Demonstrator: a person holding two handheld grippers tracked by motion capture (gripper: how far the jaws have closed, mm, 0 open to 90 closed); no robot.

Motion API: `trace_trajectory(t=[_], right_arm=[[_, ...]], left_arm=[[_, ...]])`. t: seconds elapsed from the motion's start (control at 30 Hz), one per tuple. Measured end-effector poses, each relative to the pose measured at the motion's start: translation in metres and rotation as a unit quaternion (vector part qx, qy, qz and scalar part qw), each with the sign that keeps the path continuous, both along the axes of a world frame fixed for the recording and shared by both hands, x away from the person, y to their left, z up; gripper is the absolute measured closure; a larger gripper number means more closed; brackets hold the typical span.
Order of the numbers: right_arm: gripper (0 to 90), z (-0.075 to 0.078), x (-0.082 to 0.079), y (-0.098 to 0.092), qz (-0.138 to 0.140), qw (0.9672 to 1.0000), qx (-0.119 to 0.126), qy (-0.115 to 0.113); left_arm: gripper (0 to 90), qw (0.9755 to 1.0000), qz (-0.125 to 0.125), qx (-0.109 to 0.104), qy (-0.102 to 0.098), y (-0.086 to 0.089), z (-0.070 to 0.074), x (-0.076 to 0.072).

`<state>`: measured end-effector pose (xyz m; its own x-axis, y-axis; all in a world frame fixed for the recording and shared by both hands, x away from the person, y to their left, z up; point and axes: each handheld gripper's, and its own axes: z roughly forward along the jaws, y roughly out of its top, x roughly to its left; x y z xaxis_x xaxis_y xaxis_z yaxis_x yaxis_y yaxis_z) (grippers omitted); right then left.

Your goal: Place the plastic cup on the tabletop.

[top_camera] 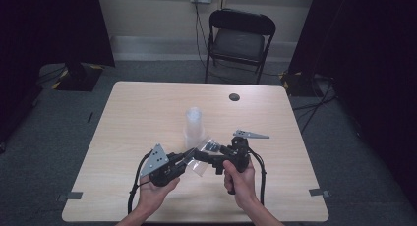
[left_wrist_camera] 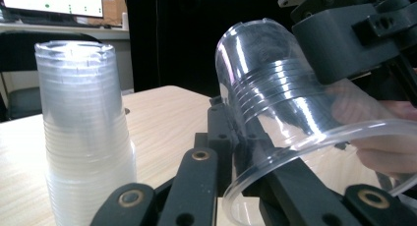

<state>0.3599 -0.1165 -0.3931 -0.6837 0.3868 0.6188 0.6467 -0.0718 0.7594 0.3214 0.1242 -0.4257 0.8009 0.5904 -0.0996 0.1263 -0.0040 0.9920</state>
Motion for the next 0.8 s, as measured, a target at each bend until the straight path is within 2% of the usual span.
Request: trace_trajectory(t=[0.1,0.37,0.43,0.47,0.5,0.6,0.73,0.8], right_arm=[[13.7,0.000,0.001,-0.001,-0.002,1.0000,-0.003,-0.002],[13.9,0.003,0.003,-0.007,-0.015,0.9998,0.000,-0.011],[14.0,0.006,0.004,-0.011,-0.018,0.9997,0.002,-0.017],[14.0,0.006,0.004,-0.011,-0.018,0.9997,0.002,-0.017],[15.4,0.007,0.004,-0.012,-0.023,0.9991,-0.014,-0.031],[15.6,0.007,0.006,-0.014,-0.026,0.9984,-0.025,-0.043],[16.6,0.008,0.008,-0.017,-0.029,0.9977,-0.031,-0.052],[16.9,0.009,0.008,-0.017,-0.031,0.9972,-0.037,-0.058]], left_arm=[[88.6,1.0000,-0.005,0.007,0.003,0.001,0.000,-0.001],[88.6,0.9997,-0.011,0.007,0.020,0.004,-0.001,-0.001],[88.5,0.9987,-0.017,0.016,0.046,0.006,0.000,0.000],[88.6,0.9987,-0.017,0.016,0.046,0.006,0.000,0.000],[88.8,0.9983,-0.019,0.019,0.051,0.008,0.000,0.000],[88.9,0.9968,-0.022,0.032,0.070,0.011,0.001,0.000],[88.0,0.9961,-0.025,0.031,0.078,0.013,0.001,0.001],[87.3,0.9954,-0.028,0.022,0.089,0.016,0.002,0.002]])
